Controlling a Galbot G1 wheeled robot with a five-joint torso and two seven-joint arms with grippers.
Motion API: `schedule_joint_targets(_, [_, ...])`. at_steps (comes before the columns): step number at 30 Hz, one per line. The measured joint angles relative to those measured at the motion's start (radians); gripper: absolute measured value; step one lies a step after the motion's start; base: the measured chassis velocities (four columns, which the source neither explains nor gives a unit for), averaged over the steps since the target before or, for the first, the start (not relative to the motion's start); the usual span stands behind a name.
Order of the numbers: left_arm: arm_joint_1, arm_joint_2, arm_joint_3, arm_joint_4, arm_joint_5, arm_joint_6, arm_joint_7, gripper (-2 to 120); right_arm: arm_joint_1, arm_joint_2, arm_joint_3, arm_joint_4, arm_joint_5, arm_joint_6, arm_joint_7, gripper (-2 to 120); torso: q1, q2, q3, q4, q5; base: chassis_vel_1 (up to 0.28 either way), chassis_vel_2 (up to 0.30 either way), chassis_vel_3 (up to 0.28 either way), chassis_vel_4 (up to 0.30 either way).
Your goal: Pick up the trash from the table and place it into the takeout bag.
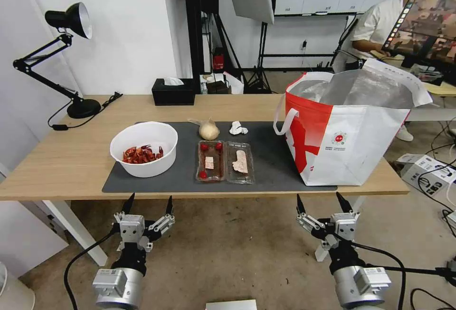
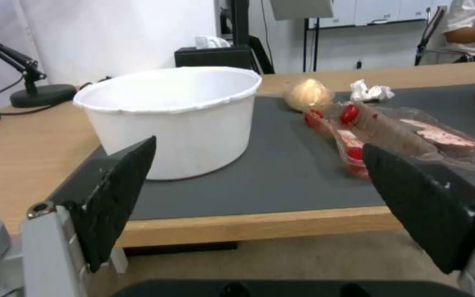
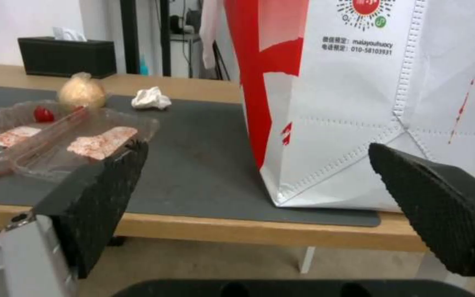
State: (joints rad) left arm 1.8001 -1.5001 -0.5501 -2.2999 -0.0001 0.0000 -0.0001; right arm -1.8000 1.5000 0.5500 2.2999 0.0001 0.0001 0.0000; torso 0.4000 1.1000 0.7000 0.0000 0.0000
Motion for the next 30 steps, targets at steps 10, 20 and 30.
schedule_joint_targets(10, [0.000,0.000,0.000,0.000,0.000,0.000,0.000,100,0.000,0.000,0.000,0.000,0.000,0.000,0.000,100,0.000,0.000,0.000,0.0000,0.0000,0.000,0.000,0.000,0.000])
schedule_joint_targets(20, [0.000,0.000,0.000,0.000,0.000,0.000,0.000,100,0.000,0.000,0.000,0.000,0.000,0.000,0.000,100,0.000,0.000,0.000,0.0000,0.0000,0.000,0.000,0.000,0.000])
schedule_joint_targets(30, [-0.093,0.005,-0.092,-0.087,-0.109,-0.056,-0.142,100,0.063,-0.124,0.033,0.029,0.104,-0.032,0.012,100,0.000,0.000,0.000,0.0000,0.0010,0.000,0.000,0.000,0.000])
